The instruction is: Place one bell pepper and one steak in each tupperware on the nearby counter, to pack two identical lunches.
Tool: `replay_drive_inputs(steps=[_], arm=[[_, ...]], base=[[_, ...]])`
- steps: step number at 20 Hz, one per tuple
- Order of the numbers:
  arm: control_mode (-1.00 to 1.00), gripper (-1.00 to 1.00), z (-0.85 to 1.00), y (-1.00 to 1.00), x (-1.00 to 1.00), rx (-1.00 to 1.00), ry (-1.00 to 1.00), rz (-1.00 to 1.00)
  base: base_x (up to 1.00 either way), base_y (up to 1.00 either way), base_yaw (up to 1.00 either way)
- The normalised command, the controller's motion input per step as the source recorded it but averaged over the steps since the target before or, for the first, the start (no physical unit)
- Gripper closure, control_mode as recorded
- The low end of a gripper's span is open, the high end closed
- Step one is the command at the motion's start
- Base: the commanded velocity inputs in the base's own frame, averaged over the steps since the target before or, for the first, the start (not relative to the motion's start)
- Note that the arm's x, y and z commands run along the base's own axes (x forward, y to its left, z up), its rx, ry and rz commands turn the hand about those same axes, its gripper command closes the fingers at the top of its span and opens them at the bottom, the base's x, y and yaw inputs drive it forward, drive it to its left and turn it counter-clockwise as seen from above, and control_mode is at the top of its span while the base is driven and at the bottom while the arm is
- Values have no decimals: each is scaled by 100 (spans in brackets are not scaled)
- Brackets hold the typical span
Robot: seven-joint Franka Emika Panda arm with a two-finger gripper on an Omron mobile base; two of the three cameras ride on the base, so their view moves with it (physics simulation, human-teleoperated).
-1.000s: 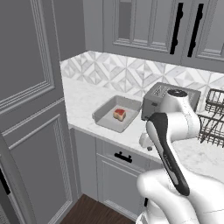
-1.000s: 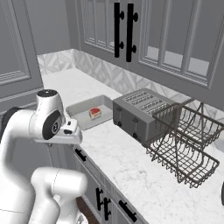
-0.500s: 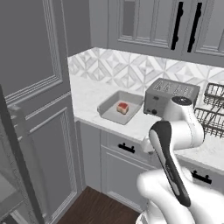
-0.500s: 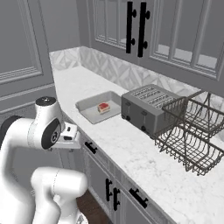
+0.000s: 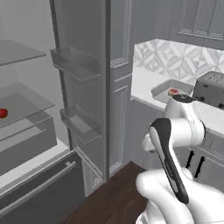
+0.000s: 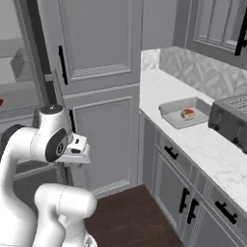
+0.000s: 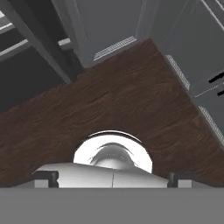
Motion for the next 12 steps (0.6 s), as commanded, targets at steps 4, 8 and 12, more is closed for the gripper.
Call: replay_drive_inputs(steps=[4, 8, 12], arm=[[100, -100, 0, 0, 0, 0, 0, 0], [100, -100, 0, 0, 0, 0, 0, 0], [100, -100, 0, 0, 0, 0, 0, 0]], base=[[-43, 31, 73], [-15, 29, 63], [35, 13, 41]])
